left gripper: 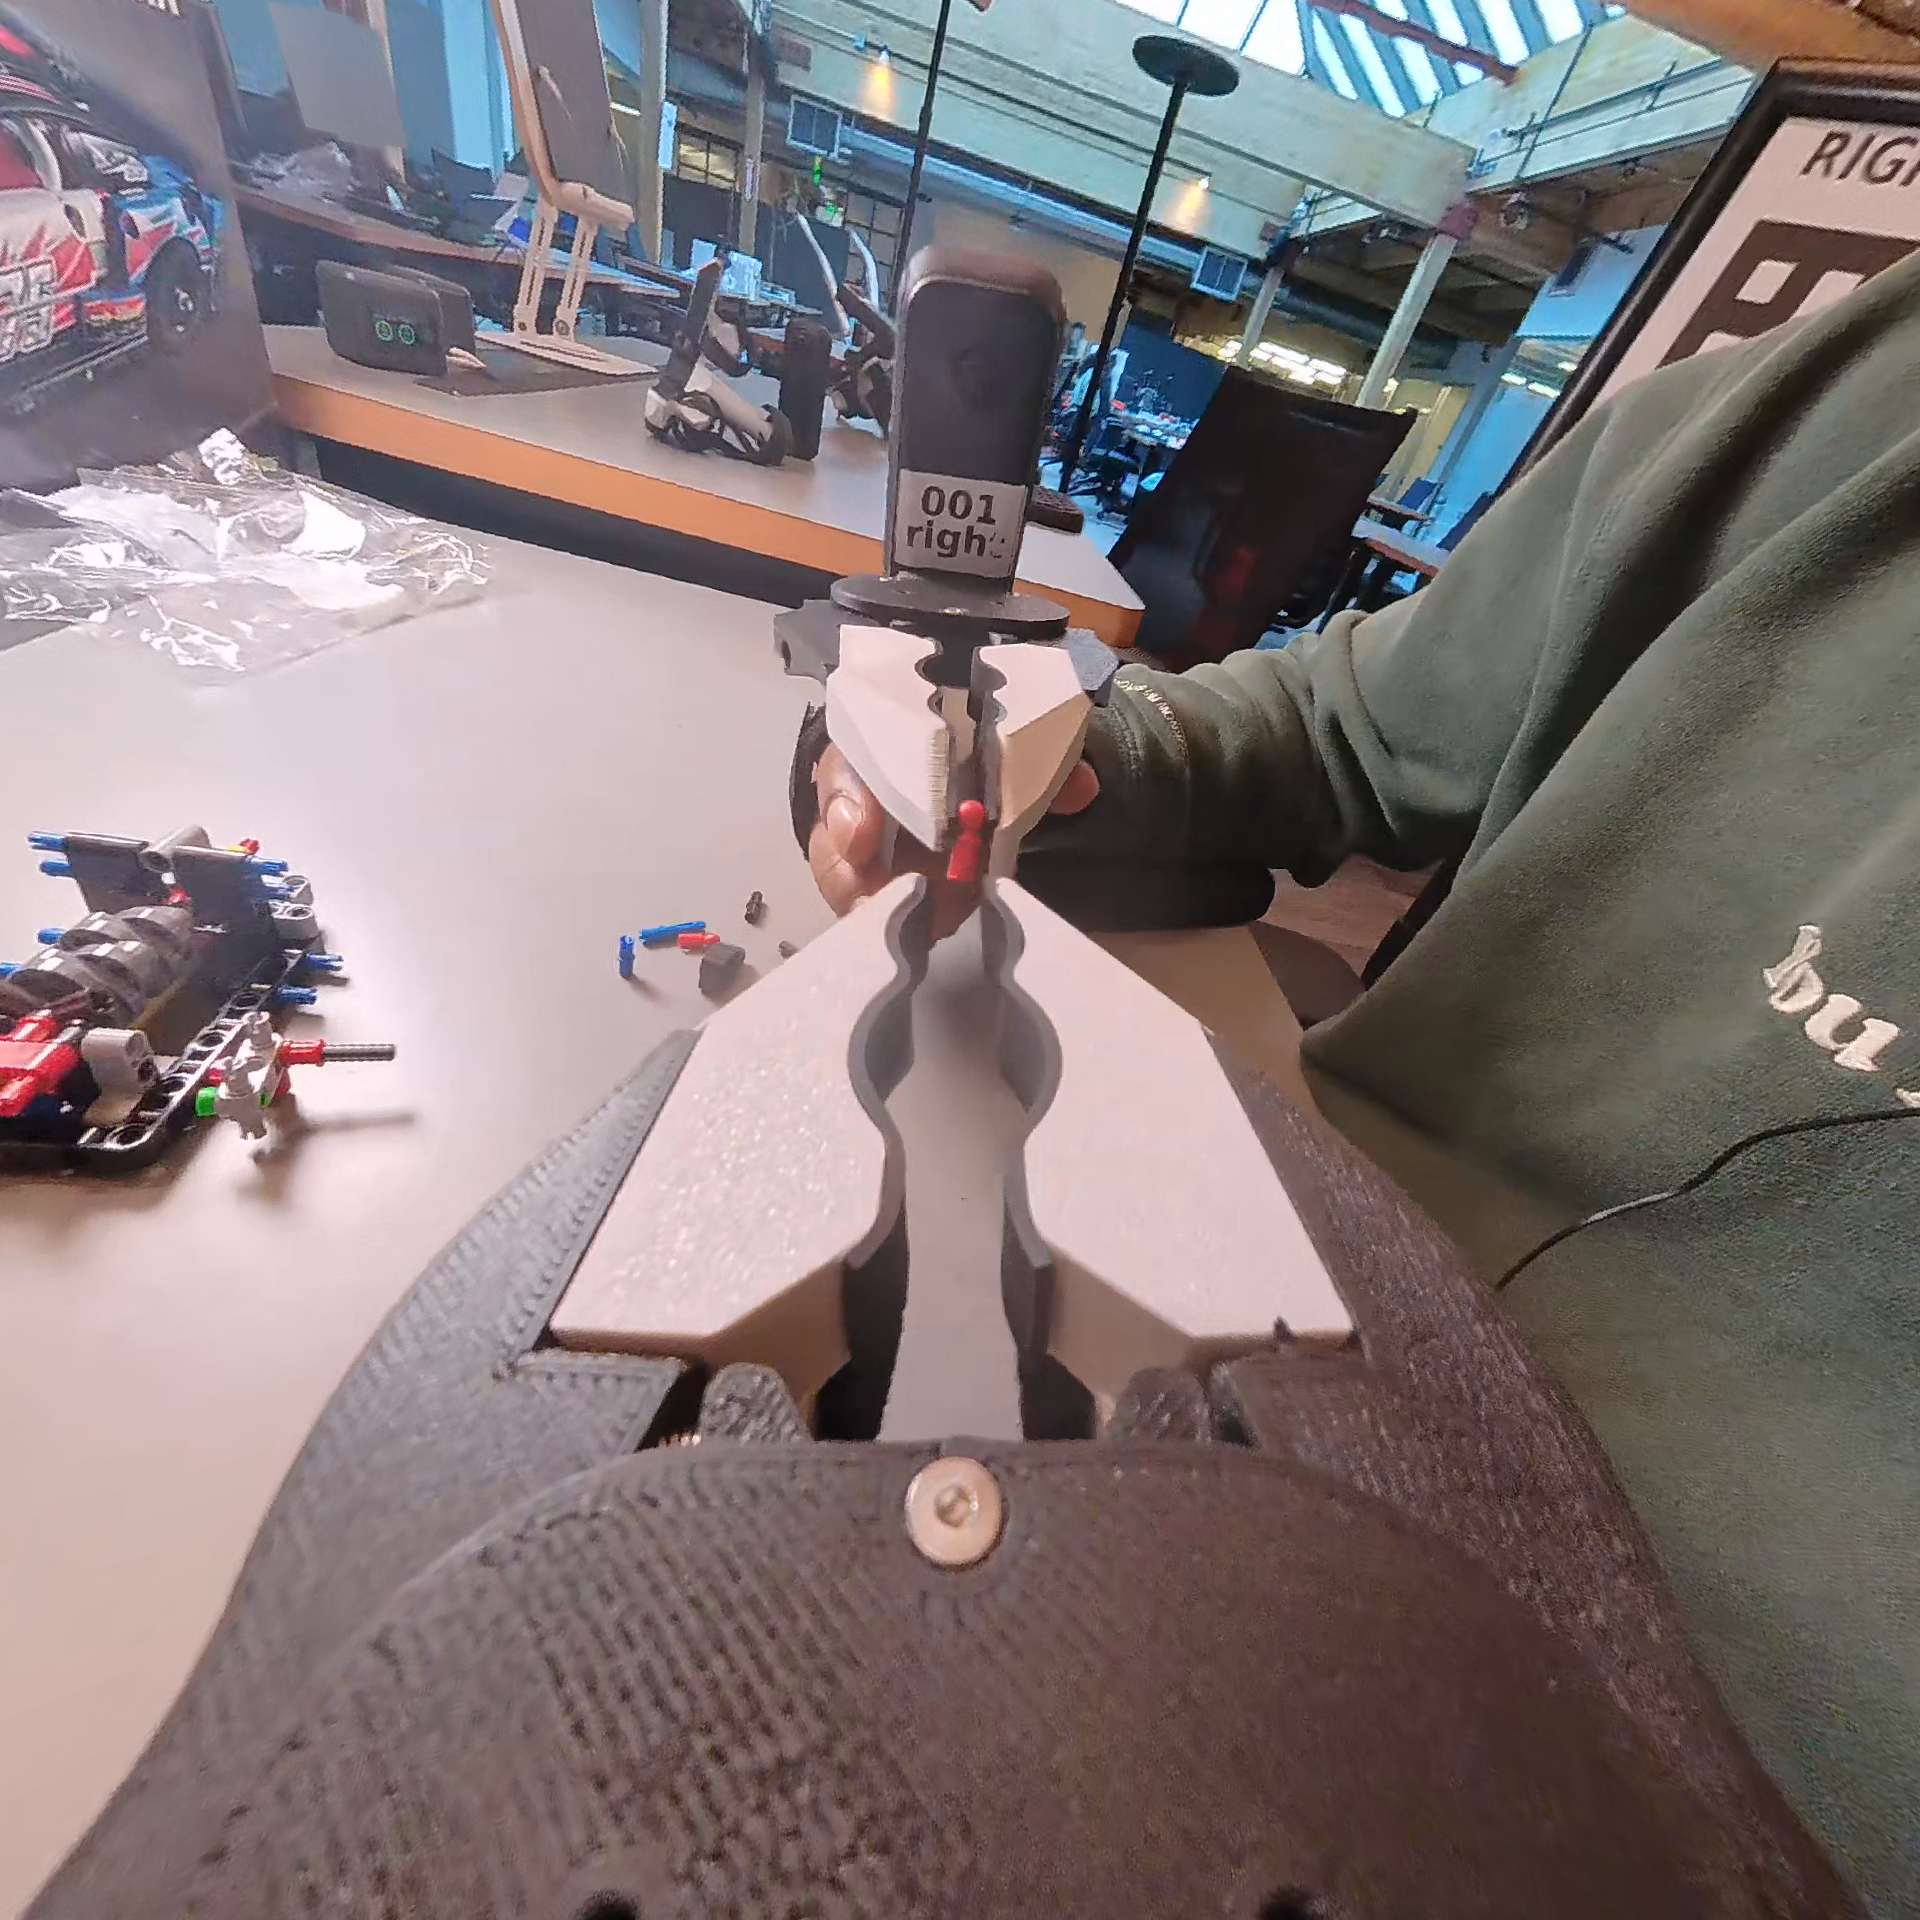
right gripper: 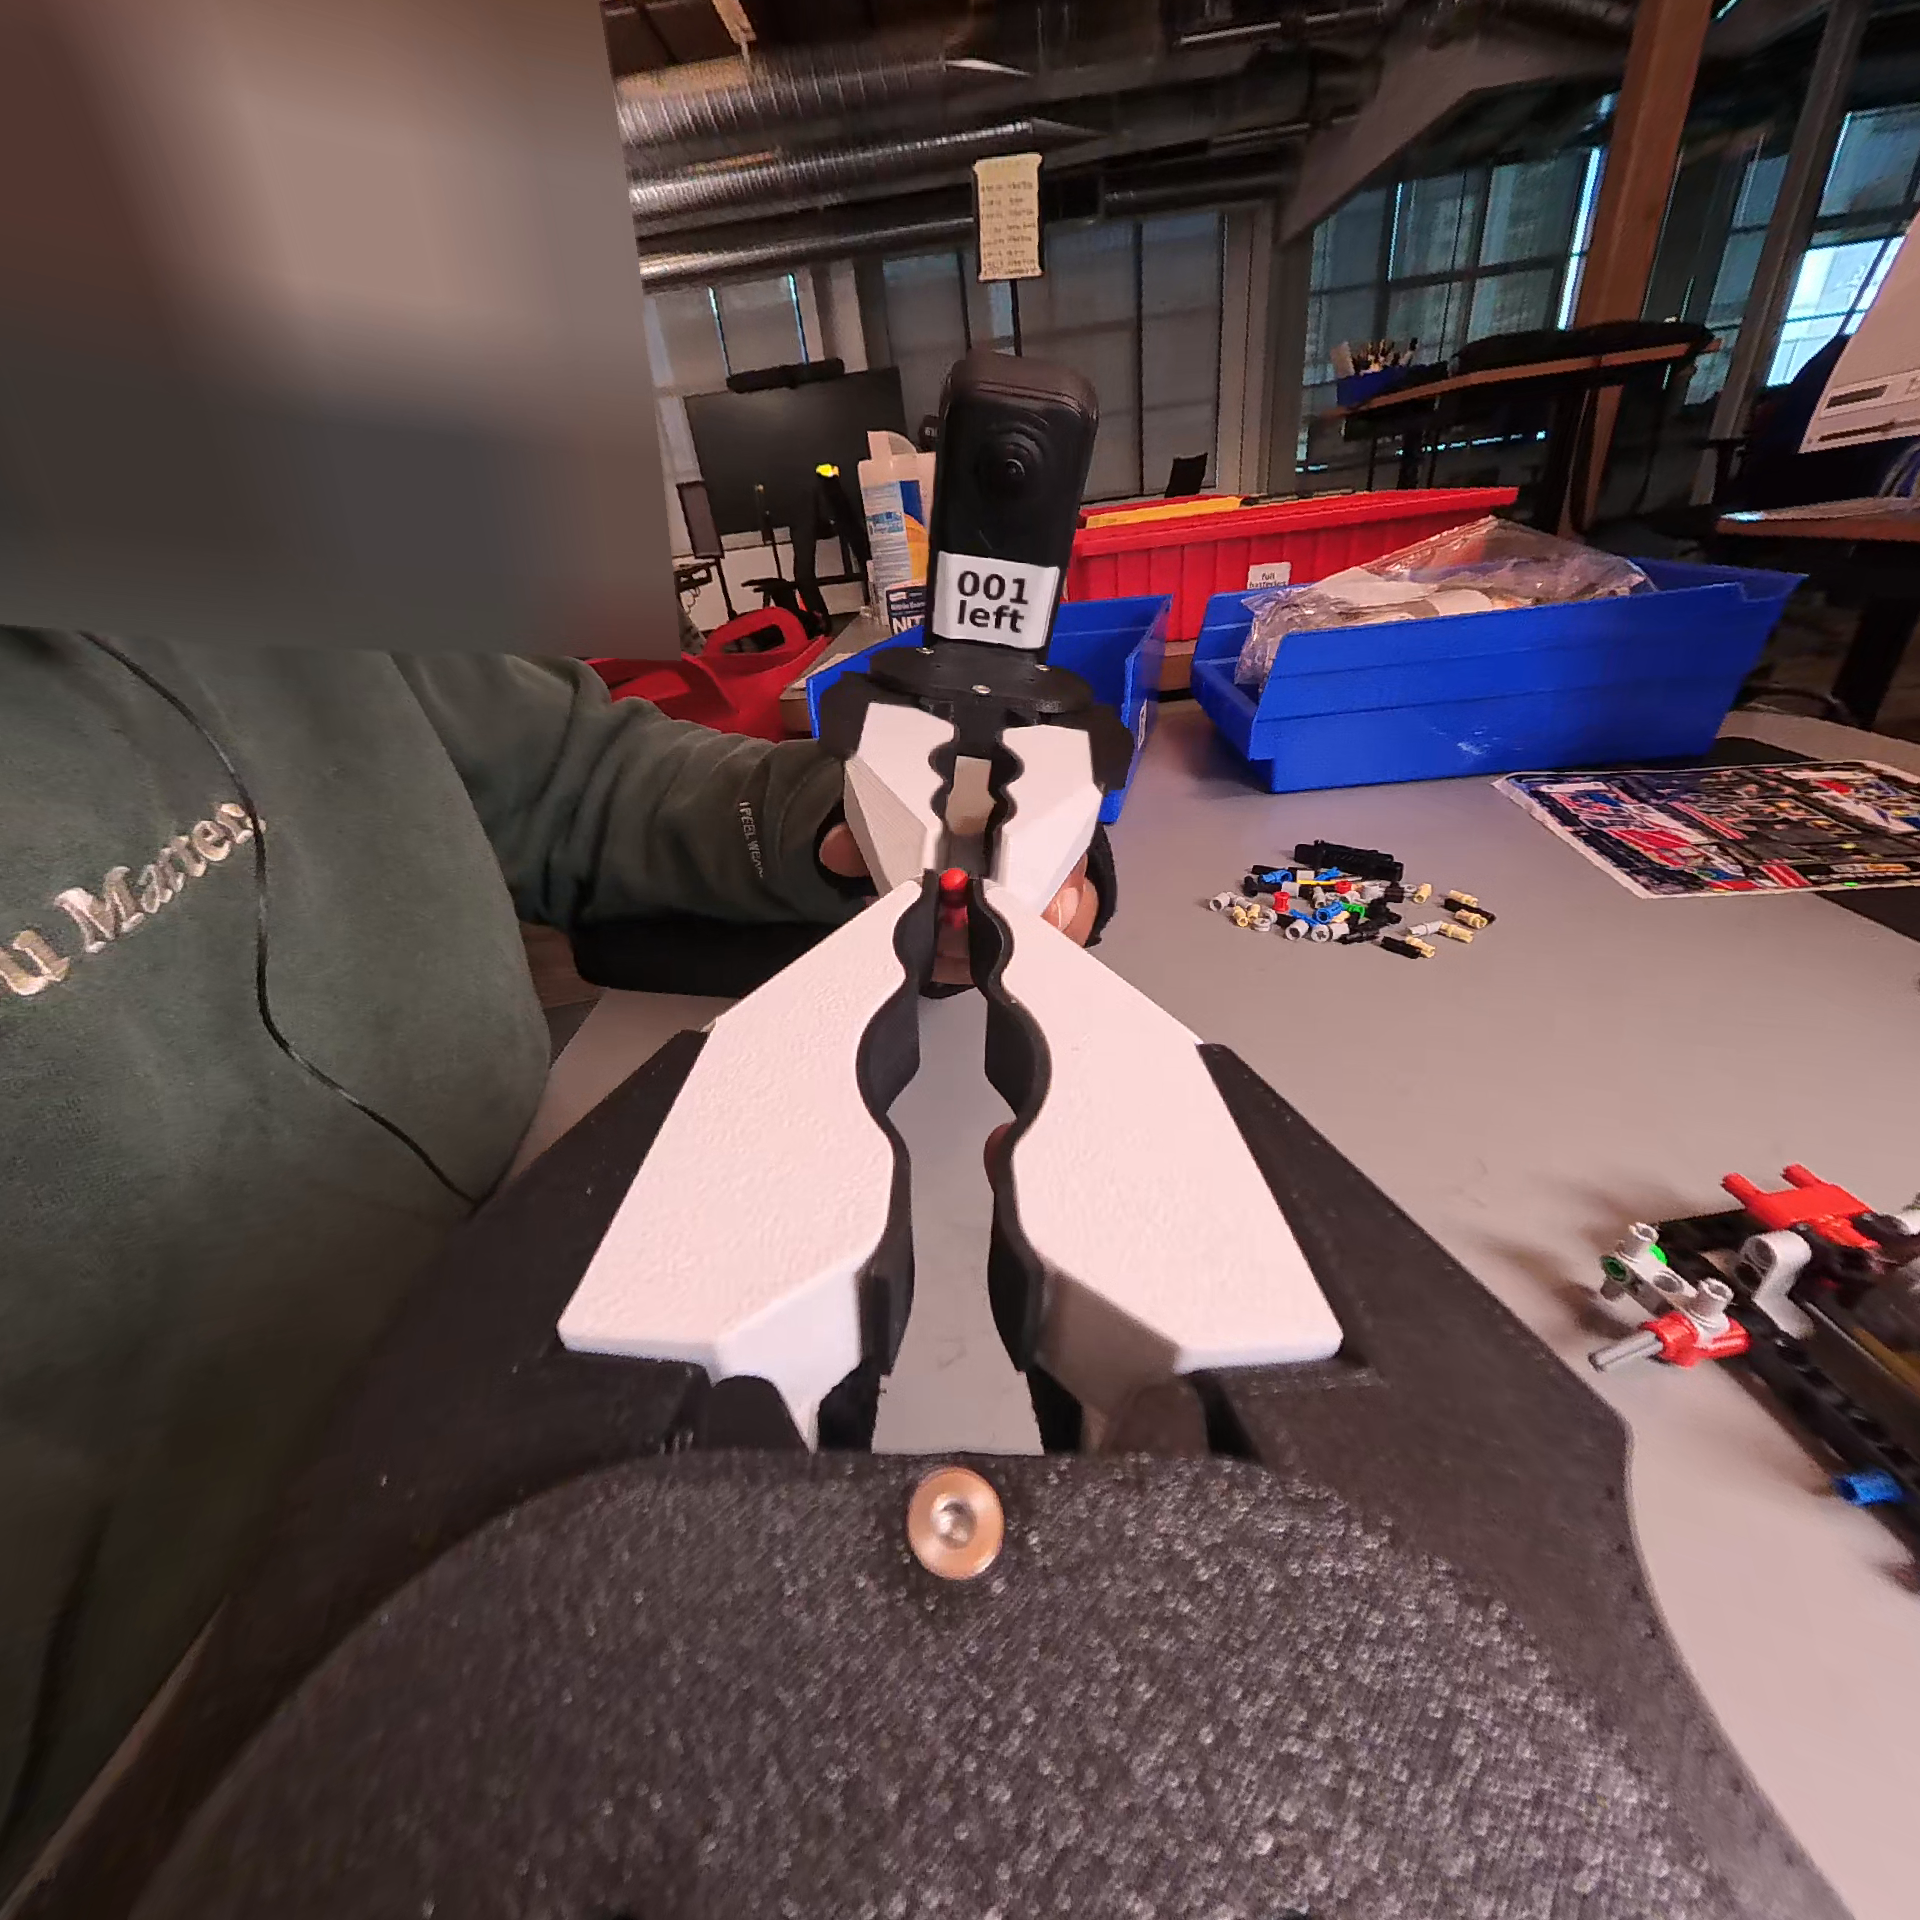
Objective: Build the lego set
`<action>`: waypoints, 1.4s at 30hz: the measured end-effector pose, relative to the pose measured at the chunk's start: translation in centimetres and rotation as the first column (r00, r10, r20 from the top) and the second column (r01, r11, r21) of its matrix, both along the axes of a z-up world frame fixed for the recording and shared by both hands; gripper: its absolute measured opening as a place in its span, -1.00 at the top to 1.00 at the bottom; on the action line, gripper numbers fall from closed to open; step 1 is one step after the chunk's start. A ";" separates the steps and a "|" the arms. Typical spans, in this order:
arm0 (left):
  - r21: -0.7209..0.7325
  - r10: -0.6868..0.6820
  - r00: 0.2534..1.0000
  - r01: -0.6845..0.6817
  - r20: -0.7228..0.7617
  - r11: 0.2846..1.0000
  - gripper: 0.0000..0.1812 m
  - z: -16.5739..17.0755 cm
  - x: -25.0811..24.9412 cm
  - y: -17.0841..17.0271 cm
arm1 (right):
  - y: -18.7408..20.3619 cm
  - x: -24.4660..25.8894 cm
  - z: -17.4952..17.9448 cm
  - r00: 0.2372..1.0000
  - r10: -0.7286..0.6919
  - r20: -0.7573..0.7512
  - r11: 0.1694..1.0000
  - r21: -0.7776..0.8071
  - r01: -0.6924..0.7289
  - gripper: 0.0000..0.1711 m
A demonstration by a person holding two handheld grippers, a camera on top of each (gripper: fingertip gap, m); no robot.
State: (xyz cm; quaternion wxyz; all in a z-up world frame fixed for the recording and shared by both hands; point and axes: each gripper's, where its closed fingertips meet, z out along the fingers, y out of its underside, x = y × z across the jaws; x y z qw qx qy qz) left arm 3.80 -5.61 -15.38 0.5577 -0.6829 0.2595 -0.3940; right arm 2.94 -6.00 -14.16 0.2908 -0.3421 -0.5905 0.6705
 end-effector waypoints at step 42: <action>-0.110 -0.070 0.952 0.039 -0.298 0.993 0.98 -5.0 0.5 -0.4 | -0.4 0.6 -5.7 0.946 0.011 0.324 0.765 0.607 -0.217 0.97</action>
